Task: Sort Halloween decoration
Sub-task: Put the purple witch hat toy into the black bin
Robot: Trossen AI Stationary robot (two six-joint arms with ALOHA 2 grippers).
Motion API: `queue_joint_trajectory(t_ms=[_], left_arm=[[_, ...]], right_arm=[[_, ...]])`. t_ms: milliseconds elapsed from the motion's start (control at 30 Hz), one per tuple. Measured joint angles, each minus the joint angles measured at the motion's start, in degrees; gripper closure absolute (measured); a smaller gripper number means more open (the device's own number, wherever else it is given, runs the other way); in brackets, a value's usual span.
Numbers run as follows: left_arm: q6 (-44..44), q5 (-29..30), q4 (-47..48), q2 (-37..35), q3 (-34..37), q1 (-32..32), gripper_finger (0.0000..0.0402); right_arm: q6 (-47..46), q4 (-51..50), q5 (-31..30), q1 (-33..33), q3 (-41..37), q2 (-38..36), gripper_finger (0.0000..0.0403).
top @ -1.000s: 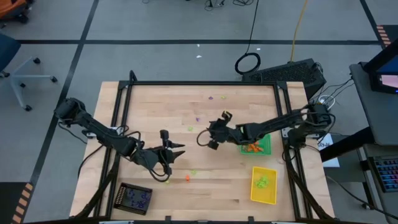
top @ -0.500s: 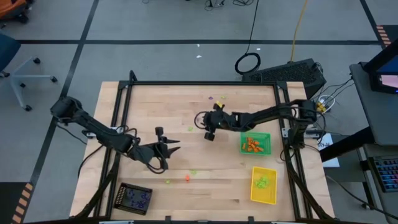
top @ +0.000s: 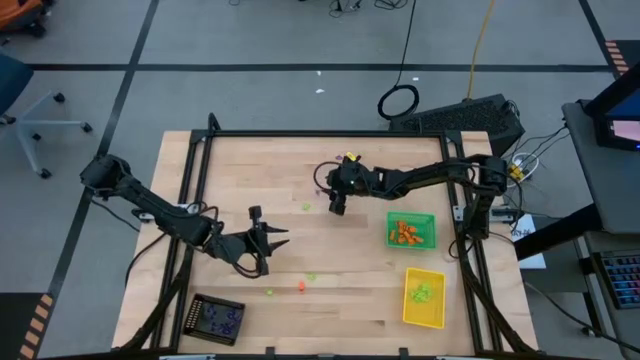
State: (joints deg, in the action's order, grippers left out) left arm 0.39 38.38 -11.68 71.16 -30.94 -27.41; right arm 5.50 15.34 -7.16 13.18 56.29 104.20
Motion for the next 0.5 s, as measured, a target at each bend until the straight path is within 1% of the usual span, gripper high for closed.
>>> queue_joint_trajectory(t_ms=[133,233,367,500], left_arm=[[-0.12,-0.73,-0.03,0.00,0.00,-0.43,0.0283],[-0.09,-0.73,-0.41,0.00,0.00,-0.47,0.0283],[-0.09,-0.73,-0.77,0.02,0.00,-0.45,0.0283],[-0.07,-0.73,-1.43,0.02,-0.02,-0.45,0.0283]], right_arm=[[-1.57,-0.13,0.05,1.06,0.00,0.00,0.0206],[-4.40,0.78,1.61,1.45,0.02,0.25,0.0212],[-4.97,0.35,1.68,1.37,1.14,2.74,0.0214],[-9.34,0.73,-0.01,1.37,4.51,6.78,0.0211]])
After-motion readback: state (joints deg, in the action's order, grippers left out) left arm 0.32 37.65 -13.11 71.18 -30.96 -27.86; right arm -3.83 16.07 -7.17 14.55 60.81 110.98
